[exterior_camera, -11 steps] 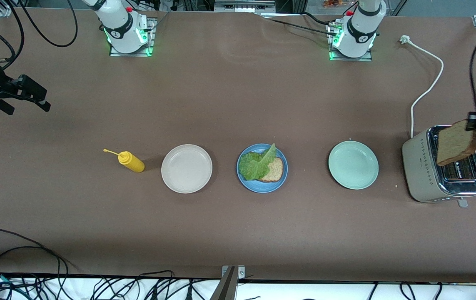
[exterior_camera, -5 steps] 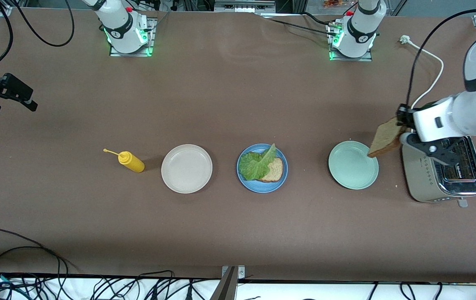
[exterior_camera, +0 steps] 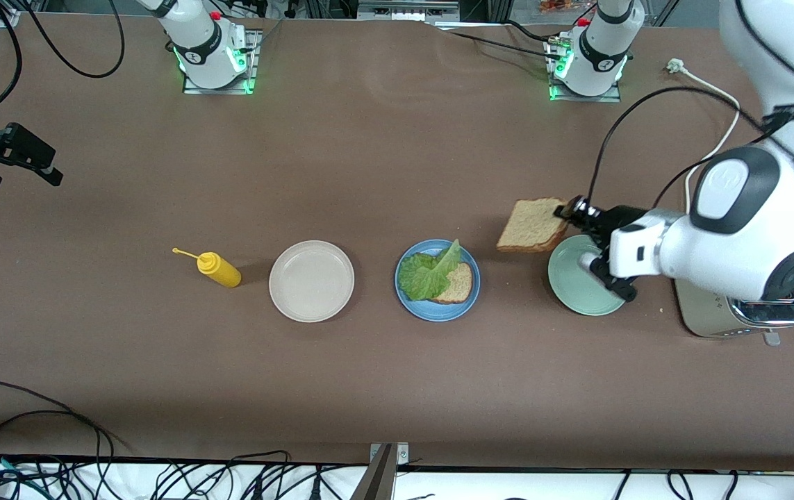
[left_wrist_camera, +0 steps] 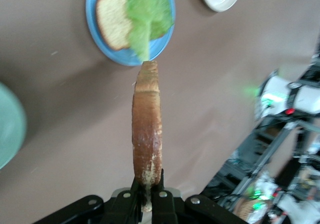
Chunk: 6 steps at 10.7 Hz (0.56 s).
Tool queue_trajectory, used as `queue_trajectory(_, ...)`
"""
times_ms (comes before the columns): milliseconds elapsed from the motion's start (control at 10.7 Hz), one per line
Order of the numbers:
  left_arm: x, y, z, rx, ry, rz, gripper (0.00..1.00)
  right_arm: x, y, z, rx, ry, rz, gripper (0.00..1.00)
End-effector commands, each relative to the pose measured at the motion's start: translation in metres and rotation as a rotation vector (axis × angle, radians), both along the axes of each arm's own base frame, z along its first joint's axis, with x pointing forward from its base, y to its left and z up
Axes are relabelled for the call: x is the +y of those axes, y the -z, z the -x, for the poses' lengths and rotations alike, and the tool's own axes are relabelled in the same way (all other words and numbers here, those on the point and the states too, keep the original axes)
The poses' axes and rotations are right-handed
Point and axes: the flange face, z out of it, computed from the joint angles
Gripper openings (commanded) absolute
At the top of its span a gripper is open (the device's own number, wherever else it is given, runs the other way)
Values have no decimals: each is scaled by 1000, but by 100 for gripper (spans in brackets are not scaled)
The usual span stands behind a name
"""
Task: Make sandwich in blue plate with both arms
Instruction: 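Carry the bread slice over the blue plate with the left gripper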
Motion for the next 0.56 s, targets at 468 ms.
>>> queue_trajectory(468, -96, 106, -32, 65, -220, 354, 0, -12, -7, 2, 0, 18, 15, 100)
